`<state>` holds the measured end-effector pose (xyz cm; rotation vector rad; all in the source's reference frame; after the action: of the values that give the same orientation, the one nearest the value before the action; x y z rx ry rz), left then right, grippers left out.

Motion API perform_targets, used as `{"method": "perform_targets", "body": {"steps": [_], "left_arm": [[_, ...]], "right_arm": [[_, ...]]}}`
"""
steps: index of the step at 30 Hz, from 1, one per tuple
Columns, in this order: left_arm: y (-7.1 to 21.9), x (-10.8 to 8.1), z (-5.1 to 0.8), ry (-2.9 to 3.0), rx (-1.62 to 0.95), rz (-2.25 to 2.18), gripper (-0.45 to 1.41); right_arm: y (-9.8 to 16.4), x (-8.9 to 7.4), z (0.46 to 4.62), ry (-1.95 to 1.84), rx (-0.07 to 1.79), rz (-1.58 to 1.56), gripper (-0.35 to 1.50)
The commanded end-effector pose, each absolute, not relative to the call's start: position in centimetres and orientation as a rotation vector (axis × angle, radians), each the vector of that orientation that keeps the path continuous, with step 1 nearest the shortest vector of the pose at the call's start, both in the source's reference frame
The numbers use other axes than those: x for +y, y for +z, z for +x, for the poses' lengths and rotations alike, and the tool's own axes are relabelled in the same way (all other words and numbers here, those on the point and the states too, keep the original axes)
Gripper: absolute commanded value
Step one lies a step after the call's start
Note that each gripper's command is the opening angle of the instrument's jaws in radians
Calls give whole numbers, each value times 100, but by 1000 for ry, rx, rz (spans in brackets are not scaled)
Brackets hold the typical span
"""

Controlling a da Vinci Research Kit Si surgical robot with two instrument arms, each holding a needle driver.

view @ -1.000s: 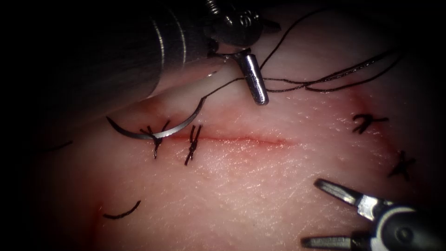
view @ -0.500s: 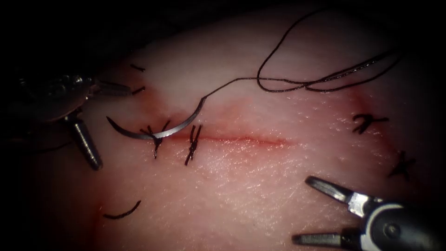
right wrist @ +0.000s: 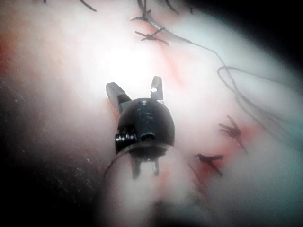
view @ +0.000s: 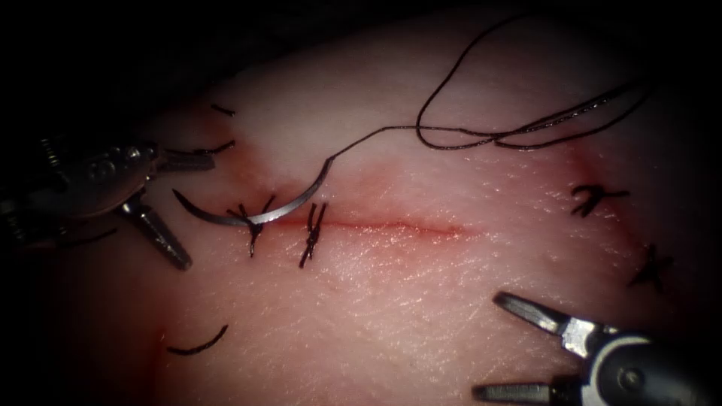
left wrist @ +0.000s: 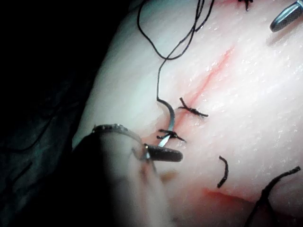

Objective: Wound Closure
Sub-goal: Grab needle with left end-effector, then pass needle to right hand

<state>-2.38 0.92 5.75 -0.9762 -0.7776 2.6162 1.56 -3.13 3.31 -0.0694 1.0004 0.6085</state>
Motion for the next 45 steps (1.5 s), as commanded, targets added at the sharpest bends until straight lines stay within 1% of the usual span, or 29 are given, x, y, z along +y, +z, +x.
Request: {"method": "perform_targets", "body": {"steps": [1, 5, 6, 9, 10, 11, 12, 13, 14, 15, 17, 18, 19, 20, 21, 22, 23, 24, 25, 27, 32, 36, 37, 38, 39, 45], "left_arm": [[582, 96, -245, 2638, -779, -956, 67], [591, 92, -247, 2653, -780, -925, 67], [592, 93, -246, 2653, -779, -923, 62], [596, 95, -244, 2653, -778, -920, 31], [600, 96, -242, 2655, -775, -918, 10], [601, 96, -241, 2656, -772, -916, 2], [603, 95, -240, 2658, -769, -914, -13], [606, 93, -239, 2660, -765, -911, -37], [612, 87, -235, 2636, -765, -888, -45], [612, 87, -235, 2636, -765, -888, -45], [611, 82, -228, 2636, -753, -884, -45], [609, 82, -226, 2635, -703, -873, -45], [605, 81, -224, 2625, -658, -873, -45], [592, 80, -219, 2584, -594, -896, -45], [586, 80, -218, 2560, -570, -898, -45], [569, 80, -219, 2549, -480, -912, -45], [562, 79, -221, 2552, -439, -923, -45], [552, 79, -223, 2556, -386, -931, -45], [537, 78, -228, 2561, -332, -942, -45], [521, 76, -236, 2553, -270, -957, -45], [488, 61, -261, 2561, -48, -970, -45], [484, 46, -271, 2543, 76, -1006, -45], [485, 39, -273, 2548, 109, -1003, -45], [486, 36, -275, 2545, 116, -998, -45], [488, 32, -279, 2542, 133, -997, -45], [487, 21, -287, 2538, 217, -1031, -45]], "right_arm": [[333, -304, 169, 609, 1003, -71, 116], [333, -305, 169, 608, 1003, -71, 116], [333, -305, 169, 608, 1003, -71, 116], [332, -306, 169, 608, 1004, -71, 116], [331, -306, 169, 608, 1004, -70, 116], [331, -307, 168, 607, 1004, -70, 116], [330, -307, 168, 607, 1004, -70, 116], [330, -307, 168, 607, 1004, -70, 116], [328, -307, 169, 608, 1004, -69, 116], [328, -307, 169, 608, 1004, -69, 116], [326, -306, 169, 610, 1003, -67, 108], [325, -305, 170, 610, 1000, -64, 103], [323, -303, 170, 618, 1000, -60, 88], [320, -300, 172, 670, 998, -40, 59], [318, -298, 174, 732, 985, -23, 59], [314, -293, 179, 807, 982, 12, 61], [313, -290, 181, 855, 983, 36, 67], [311, -286, 185, 921, 984, 70, 79], [309, -280, 192, 1008, 984, 112, 96], [307, -272, 199, 1106, 990, 140, 116], [302, -240, 214, 1358, 983, 219, 129], [298, -227, 219, 1468, 979, 296, 133], [296, -224, 223, 1516, 991, 354, 133], [295, -224, 226, 1542, 1001, 396, 133], [292, -222, 234, 1581, 1024, 466, 138], [291, -218, 259, 1598, 1047, 460, 141]]}}
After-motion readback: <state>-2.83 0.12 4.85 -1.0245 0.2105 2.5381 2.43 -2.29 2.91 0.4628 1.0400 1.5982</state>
